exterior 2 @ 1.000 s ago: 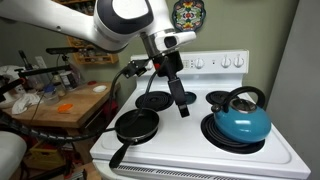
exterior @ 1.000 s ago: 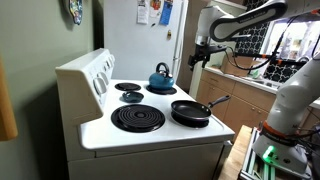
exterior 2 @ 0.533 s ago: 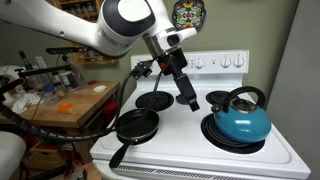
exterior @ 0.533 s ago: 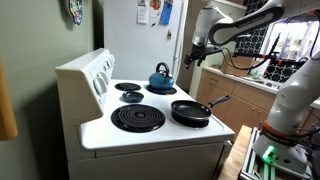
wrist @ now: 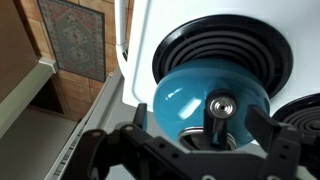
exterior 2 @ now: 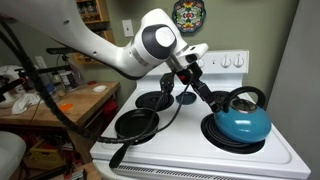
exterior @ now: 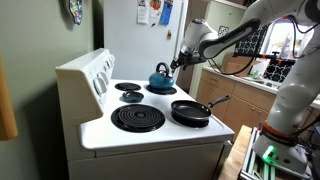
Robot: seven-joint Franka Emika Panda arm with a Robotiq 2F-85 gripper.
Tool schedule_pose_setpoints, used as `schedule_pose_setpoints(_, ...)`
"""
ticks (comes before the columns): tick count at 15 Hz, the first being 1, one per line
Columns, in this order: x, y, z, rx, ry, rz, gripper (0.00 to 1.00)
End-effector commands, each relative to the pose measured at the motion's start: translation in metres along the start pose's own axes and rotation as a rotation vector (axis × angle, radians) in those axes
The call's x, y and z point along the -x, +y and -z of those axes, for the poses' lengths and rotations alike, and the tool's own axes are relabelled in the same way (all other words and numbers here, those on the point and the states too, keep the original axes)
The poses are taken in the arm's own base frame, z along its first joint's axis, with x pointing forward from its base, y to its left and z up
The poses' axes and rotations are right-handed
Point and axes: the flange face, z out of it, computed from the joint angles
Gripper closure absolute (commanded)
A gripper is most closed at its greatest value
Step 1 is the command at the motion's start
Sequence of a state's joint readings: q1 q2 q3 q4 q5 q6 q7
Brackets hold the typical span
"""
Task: Open the cap from the spout of the blue kettle
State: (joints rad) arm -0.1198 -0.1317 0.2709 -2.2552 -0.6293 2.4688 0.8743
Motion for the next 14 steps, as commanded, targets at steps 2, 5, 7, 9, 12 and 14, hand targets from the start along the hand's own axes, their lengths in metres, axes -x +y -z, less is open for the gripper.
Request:
schedule_pose_setpoints(2,-0.026,-0.020,-0.038,-0.036,0.024,0.007,0.00)
schedule_pose_setpoints(5,-0.036,-0.032,-0.049,-0.084,0.005,-0.010,0.00)
schedule_pose_setpoints(7,-0.038,-0.041,-0.052,-0.099,-0.025,-0.016,0.00)
schedule_pose_setpoints(9,-0.037,-0.048,-0.051,-0.105,-0.055,-0.013,0.00)
schedule_pose_setpoints(12,-0.030,-0.052,-0.049,-0.069,-0.122,0.010,0.00)
schedule_pose_setpoints(14,-0.028,-0.050,-0.047,-0.015,-0.142,0.026,0.00)
